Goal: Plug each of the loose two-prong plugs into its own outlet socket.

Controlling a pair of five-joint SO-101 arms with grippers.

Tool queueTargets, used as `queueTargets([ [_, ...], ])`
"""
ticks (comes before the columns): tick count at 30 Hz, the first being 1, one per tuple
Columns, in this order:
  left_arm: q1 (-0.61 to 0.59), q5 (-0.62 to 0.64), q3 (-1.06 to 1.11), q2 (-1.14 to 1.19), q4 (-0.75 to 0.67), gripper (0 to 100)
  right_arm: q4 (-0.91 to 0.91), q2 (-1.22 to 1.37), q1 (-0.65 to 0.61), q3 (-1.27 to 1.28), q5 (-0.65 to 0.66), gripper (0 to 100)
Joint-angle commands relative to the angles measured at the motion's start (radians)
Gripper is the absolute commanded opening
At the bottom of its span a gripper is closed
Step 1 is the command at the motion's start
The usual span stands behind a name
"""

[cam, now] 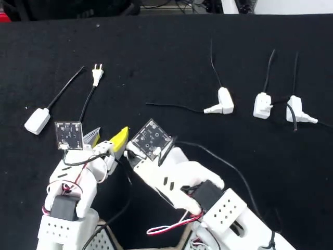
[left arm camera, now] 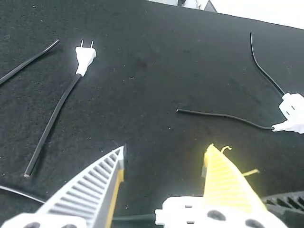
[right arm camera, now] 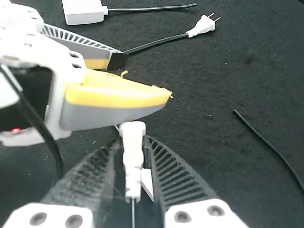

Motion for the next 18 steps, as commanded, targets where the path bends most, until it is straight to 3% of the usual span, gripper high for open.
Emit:
queueTargets([
  [1, 0.01, 0.003, -0.001, 0.012, 0.003, 26, -0.037, -0.038, 0.018, -0.015, -0.012, 1.0],
  [6, -0.054, 0.011, -0.028, 0.011, 0.002, 26, -0.012, 0.031, 0.031, -0.036, -0.012, 1.0],
  [11, -0.159, 0.012, -0.051, 0.011, 0.003, 26, 0.029, 0.297, 0.15, -0.189, -0.06, 1.0],
  [18, -0.268, -0.008, -0.053, 0.023, -0.02, 26, 0.281, 0.622, 0.173, -0.479, -0.104, 1.0],
])
